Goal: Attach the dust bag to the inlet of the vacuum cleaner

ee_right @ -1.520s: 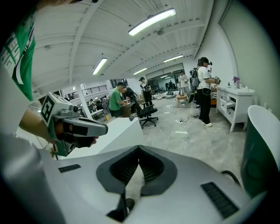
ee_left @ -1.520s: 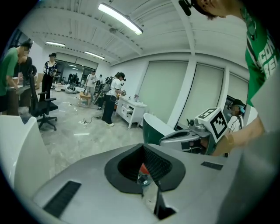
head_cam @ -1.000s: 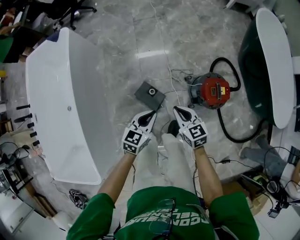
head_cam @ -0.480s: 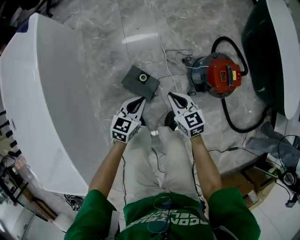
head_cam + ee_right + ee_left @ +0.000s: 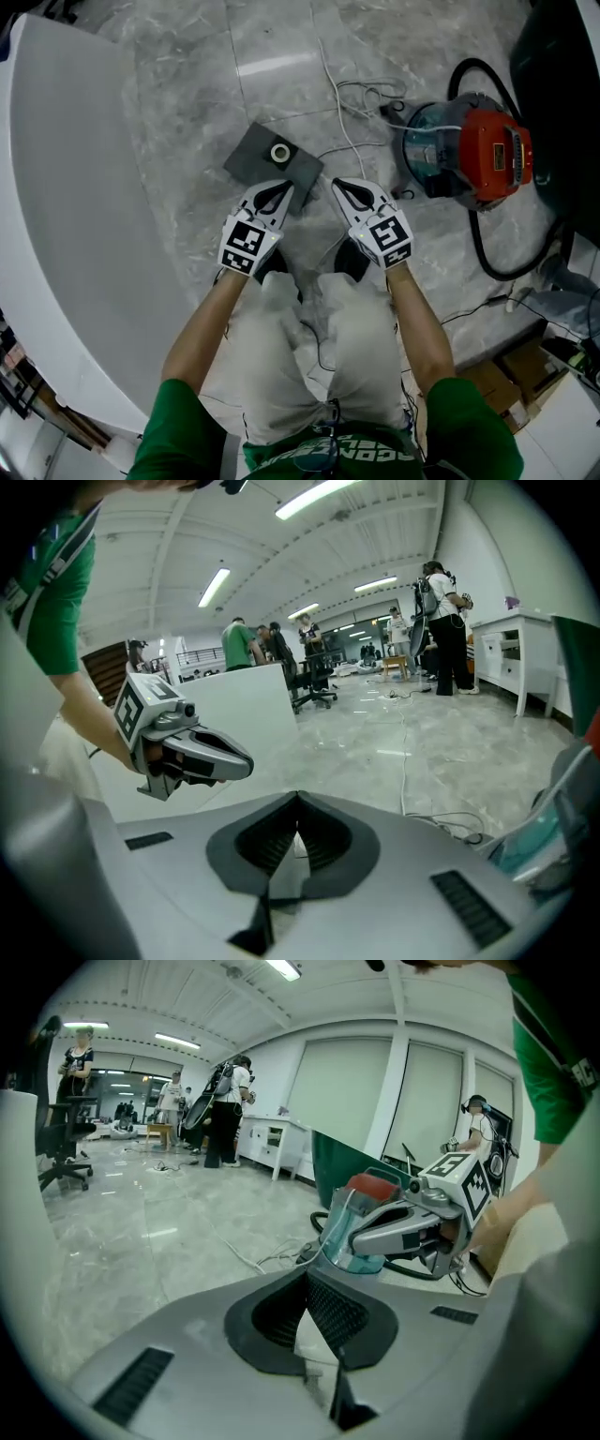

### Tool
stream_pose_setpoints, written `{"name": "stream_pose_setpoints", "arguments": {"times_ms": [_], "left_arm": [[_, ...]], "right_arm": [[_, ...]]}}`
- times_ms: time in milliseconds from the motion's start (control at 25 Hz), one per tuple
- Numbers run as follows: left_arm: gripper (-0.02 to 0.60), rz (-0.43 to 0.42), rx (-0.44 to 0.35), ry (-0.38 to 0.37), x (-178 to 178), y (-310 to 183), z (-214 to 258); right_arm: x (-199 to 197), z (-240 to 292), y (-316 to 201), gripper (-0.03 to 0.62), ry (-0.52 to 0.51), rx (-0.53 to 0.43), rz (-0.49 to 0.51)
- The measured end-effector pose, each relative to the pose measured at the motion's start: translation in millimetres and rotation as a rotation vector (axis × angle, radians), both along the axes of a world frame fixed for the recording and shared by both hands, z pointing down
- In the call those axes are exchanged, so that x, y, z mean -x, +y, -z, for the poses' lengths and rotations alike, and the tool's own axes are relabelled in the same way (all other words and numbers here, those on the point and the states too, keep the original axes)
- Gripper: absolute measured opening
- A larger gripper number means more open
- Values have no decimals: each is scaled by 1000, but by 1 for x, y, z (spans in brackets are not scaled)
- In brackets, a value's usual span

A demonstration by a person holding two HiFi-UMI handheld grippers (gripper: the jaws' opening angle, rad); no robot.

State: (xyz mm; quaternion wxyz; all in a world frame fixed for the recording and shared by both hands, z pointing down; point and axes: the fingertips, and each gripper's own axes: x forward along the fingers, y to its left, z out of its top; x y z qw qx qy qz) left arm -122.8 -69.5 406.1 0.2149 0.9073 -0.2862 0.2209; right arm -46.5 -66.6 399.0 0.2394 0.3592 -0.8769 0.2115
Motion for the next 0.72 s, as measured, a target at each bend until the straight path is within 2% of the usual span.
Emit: {"name": "stream_pose_setpoints", "arguments": {"times_ms": [200,400,560,720], "left_arm": [[5,-76,-60,-65,-6,-22,-88],[5,-48,-88,-119,-10,-40,-167],[6,-51,-132,-218,-17,-39,-224],[6,-56,-136,-299,-19,-34,-267]], "right_arm": [[-5,-84,-20,8,5,-39,42],[-17,-164,-32,8,-11,-46,55],[-21,-217,-31,8,-29,-41,53],[-18,-251,-26,8,-39,-30,57]]}}
